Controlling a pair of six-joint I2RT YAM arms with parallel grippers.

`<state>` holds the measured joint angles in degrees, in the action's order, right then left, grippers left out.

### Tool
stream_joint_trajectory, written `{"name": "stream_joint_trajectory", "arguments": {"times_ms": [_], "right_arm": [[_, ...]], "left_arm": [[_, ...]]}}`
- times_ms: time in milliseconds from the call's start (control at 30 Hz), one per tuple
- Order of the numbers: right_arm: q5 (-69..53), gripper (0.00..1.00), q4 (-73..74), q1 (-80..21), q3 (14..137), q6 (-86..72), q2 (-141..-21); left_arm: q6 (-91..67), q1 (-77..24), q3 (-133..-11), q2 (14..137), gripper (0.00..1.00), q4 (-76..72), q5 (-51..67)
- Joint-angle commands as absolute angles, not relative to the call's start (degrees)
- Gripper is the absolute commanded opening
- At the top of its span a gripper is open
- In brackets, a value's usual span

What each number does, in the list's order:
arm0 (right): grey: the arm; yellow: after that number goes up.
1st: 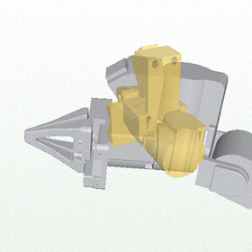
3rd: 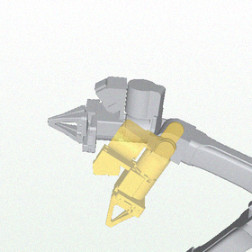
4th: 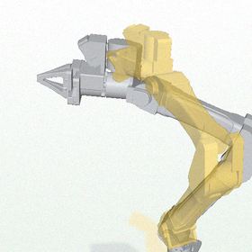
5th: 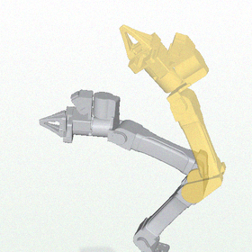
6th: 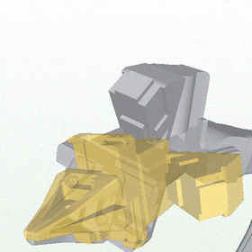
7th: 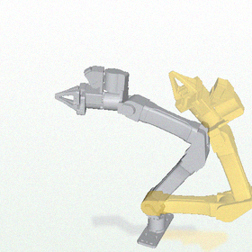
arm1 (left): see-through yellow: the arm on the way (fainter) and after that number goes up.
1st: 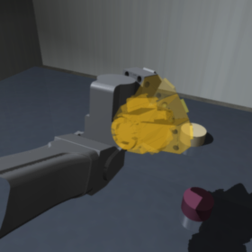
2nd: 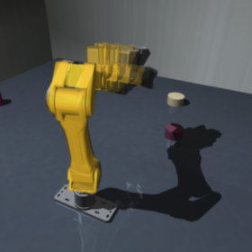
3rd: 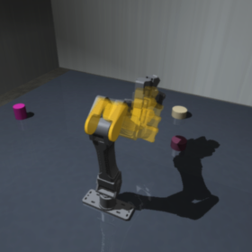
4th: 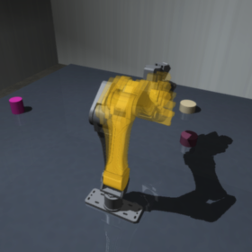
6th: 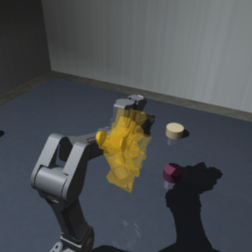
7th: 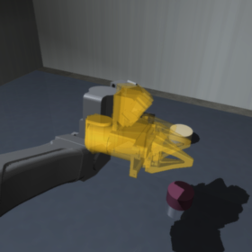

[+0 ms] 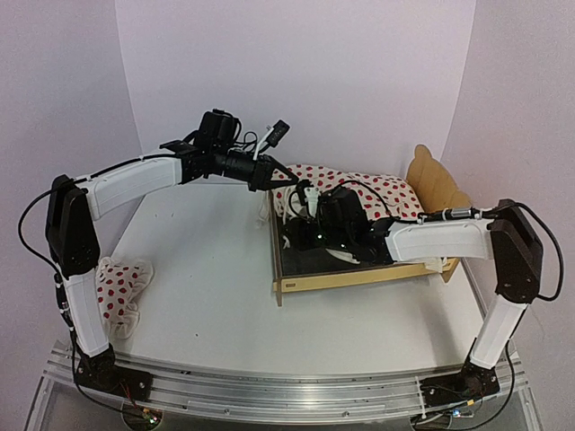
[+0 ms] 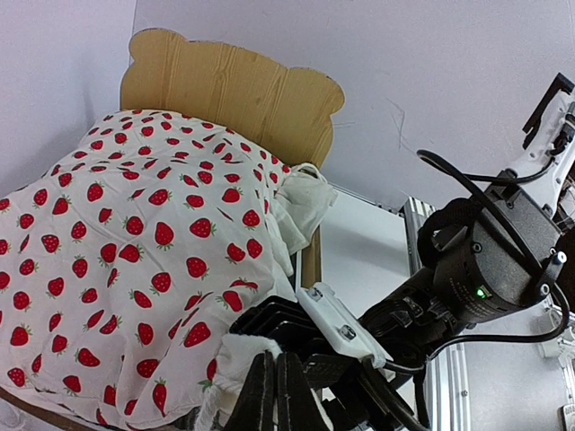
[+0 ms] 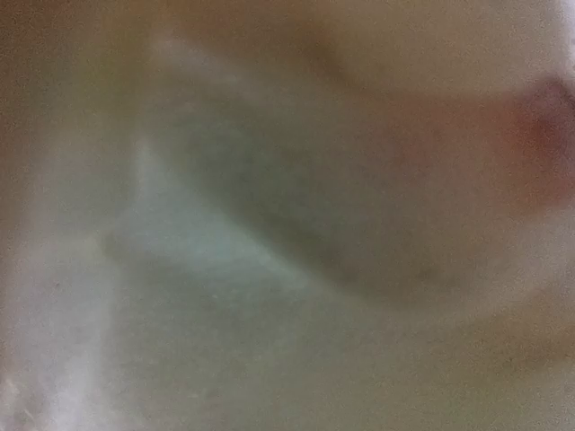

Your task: Set up the pet bed

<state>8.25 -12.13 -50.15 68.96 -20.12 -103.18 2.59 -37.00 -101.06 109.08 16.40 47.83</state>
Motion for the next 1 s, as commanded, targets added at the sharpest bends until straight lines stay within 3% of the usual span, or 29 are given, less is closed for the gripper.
{"name": "stream_joint_trajectory", "arguments": {"times_ms": [0,100,233,433,700,800,967], "right_arm": [[12.3,0.2,-15.4,-50.2,71.7,-20.8,-103.9],[12.8,0.19,-15.4,-50.2,72.1,-20.7,-104.3],[12.2,0.25,-16.9,-50.2,72.2,-21.9,-105.0],[17.6,0.27,-36.2,-52.4,63.7,-22.8,-104.3],[20.8,0.34,-37.9,-53.4,64.0,-23.2,-105.8],[22.1,0.31,-38.0,-53.6,64.2,-23.4,-106.0],[25.2,0.13,-37.1,-53.7,63.7,-24.2,-105.5]], "left_arm": [[1.7,-37.6,-103.7,109.4,0.0,14.4,49.1],[1.6,-37.6,-103.6,109.5,0.0,14.3,49.1],[-1.1,-37.6,-103.2,109.5,0.0,13.4,48.3],[-11.4,-37.3,-101.8,109.8,0.0,9.3,45.7],[-14.4,-37.3,-100.1,109.8,0.0,7.7,46.0],[-14.6,-37.3,-99.3,109.8,0.0,7.0,46.1],[-14.5,-37.3,-99.4,110.0,0.0,7.0,45.8]]}}
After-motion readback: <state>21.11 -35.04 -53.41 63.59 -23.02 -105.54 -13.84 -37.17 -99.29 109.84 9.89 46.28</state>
